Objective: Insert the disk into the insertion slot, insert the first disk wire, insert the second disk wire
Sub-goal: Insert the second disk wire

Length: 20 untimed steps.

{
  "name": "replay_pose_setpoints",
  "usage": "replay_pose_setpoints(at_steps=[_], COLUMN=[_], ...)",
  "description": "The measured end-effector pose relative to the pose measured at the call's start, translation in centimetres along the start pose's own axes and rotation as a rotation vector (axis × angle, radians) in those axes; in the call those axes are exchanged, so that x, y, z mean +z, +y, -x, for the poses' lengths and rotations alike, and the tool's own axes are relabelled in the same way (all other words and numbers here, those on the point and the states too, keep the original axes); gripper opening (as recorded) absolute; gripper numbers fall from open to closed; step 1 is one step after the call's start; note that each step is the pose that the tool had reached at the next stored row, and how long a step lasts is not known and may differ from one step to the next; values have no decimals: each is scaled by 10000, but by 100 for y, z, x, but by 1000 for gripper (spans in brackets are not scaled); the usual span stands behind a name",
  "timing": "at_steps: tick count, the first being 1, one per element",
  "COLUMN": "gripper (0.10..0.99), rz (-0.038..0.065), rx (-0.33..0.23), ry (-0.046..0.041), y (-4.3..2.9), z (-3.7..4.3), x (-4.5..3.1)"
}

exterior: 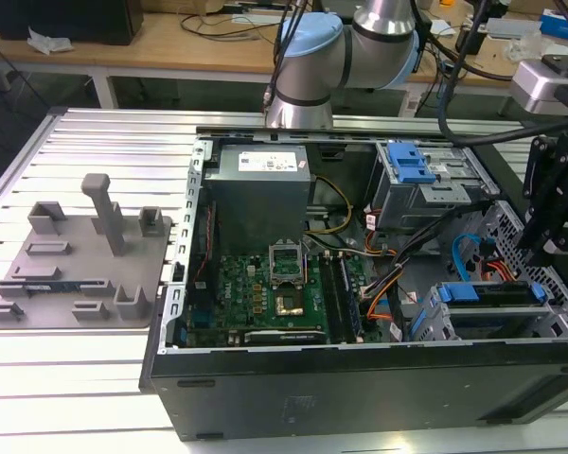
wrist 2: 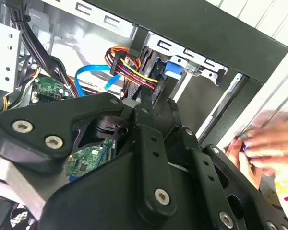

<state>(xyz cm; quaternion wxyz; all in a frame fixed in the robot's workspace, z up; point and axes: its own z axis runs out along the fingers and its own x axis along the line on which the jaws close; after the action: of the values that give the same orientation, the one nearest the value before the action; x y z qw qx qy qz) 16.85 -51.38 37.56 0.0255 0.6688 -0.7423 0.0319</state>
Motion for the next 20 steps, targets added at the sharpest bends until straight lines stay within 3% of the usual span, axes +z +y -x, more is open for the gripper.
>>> replay_pose_setpoints(at_steps=[10,14,20], gripper=[302,302,302], rz=[0,-21,-35], rx=[0,-2,-4], ry=[13,339,471], y=[1,15,167], z=[8,109,189], x=[-2,-38,-47])
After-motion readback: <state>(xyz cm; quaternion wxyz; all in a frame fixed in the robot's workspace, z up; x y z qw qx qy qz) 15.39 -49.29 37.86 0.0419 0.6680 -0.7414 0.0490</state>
